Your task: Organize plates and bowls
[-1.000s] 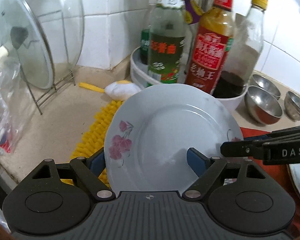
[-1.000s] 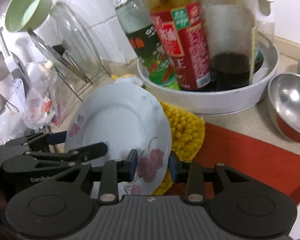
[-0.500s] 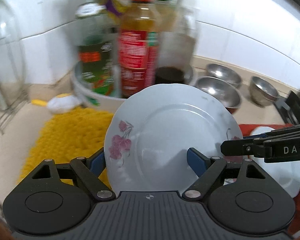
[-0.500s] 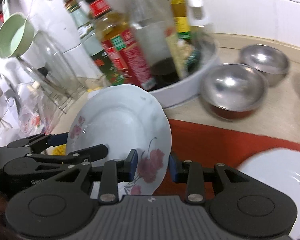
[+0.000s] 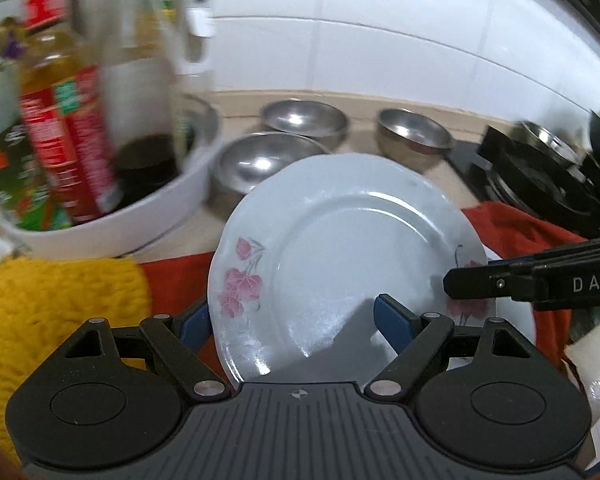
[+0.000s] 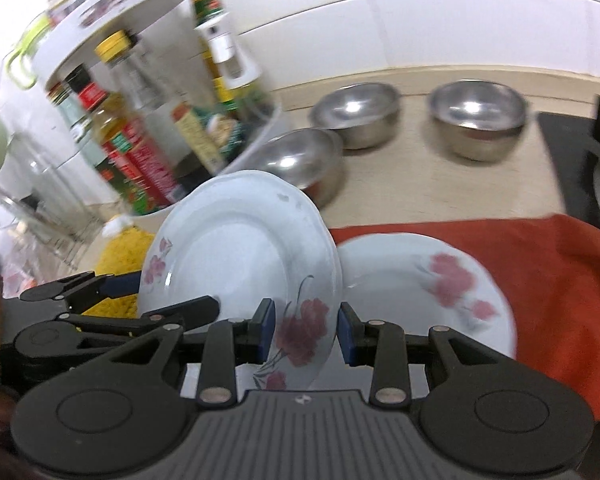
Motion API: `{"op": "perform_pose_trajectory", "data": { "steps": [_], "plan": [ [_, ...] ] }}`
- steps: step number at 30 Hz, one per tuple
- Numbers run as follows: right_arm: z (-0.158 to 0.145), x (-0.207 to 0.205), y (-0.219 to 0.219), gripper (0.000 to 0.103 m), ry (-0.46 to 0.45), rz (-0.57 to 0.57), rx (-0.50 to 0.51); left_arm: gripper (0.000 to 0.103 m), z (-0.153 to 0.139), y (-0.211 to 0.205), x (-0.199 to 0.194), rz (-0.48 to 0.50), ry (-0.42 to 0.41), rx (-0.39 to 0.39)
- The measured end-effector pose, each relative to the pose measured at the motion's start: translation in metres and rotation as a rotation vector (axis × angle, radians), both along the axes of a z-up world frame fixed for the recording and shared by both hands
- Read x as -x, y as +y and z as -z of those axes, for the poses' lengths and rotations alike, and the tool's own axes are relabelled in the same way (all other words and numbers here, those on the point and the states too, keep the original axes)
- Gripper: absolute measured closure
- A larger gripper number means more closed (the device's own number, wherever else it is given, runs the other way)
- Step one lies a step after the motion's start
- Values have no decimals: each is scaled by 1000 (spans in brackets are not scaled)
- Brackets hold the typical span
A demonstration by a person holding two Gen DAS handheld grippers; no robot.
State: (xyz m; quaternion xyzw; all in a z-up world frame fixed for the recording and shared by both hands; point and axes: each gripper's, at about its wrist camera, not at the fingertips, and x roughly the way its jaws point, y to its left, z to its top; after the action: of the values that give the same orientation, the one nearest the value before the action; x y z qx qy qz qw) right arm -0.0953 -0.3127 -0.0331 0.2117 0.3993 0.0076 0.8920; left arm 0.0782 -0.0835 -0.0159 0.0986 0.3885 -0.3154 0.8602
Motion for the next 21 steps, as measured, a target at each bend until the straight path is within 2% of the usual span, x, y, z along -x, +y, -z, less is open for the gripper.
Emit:
{"op": "perform_pose_trajectory", "data": {
  "steps": [8,21],
  "plan": [
    [7,25,-34,73,29,95,12,15,11,-40,9,97,26,-15],
    [22,32,-55,73,83,138,34,14,28,-67,15,137,75,-28]
  ]
}}
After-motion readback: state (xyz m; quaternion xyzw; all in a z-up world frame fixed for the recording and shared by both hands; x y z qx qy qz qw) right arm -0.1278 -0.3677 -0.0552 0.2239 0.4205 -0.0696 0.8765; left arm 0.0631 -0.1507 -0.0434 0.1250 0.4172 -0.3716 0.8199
